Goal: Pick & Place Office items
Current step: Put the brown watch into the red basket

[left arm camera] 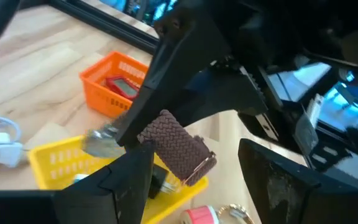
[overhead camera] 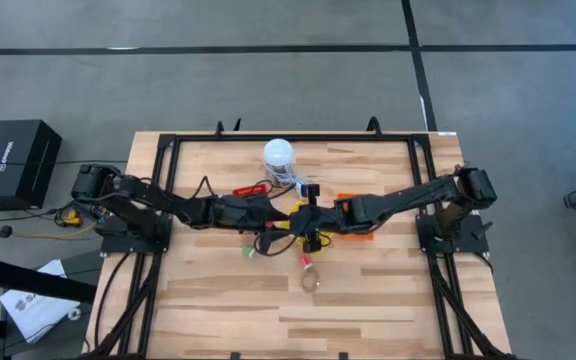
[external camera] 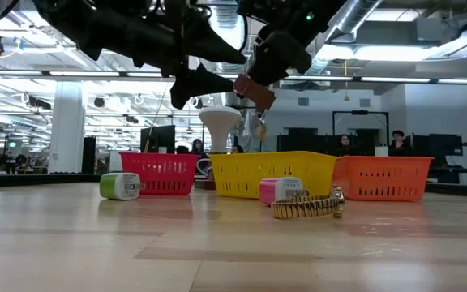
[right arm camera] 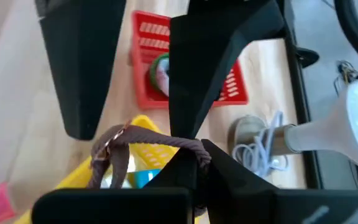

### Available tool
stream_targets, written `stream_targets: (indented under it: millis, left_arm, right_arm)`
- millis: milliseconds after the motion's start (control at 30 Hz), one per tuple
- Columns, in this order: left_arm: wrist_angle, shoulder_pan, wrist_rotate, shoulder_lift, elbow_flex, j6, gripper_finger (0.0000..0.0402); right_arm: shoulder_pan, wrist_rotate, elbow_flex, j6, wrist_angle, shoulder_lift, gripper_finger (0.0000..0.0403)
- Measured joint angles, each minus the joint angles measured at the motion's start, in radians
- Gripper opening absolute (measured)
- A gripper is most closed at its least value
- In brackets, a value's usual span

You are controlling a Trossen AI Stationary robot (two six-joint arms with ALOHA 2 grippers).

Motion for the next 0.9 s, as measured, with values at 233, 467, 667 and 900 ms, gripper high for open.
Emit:
stream_targets:
  millis: [233, 467, 667, 900]
  left_arm:
    - [-0.02, 0.038, -0.024, 0.002, 0.0, -0.021, 0.0231]
    - [-0.084, 0.05, -0.024, 0.002, 0.0, -0.034, 0.0231]
    - [-0.085, 0.046, -0.025, 0.002, 0.0, 0.033, 0.0231]
    - [-0.085, 0.046, -0.026, 0.002, 0.0, 0.069, 0.0198]
  right_arm:
    - [0.016, 0.027, 0.003, 0.018, -0.045, 0.0, 0.0004]
    - [0.027, 0.068, 0.003, 0.013, -0.028, 0.0, 0.0005]
    - [0.008, 0.09, 0.003, 0.01, -0.006, 0.0, 0.0005]
    - [0.0, 0.088, 0.003, -0.024, 0.058, 0.0, 0.0006]
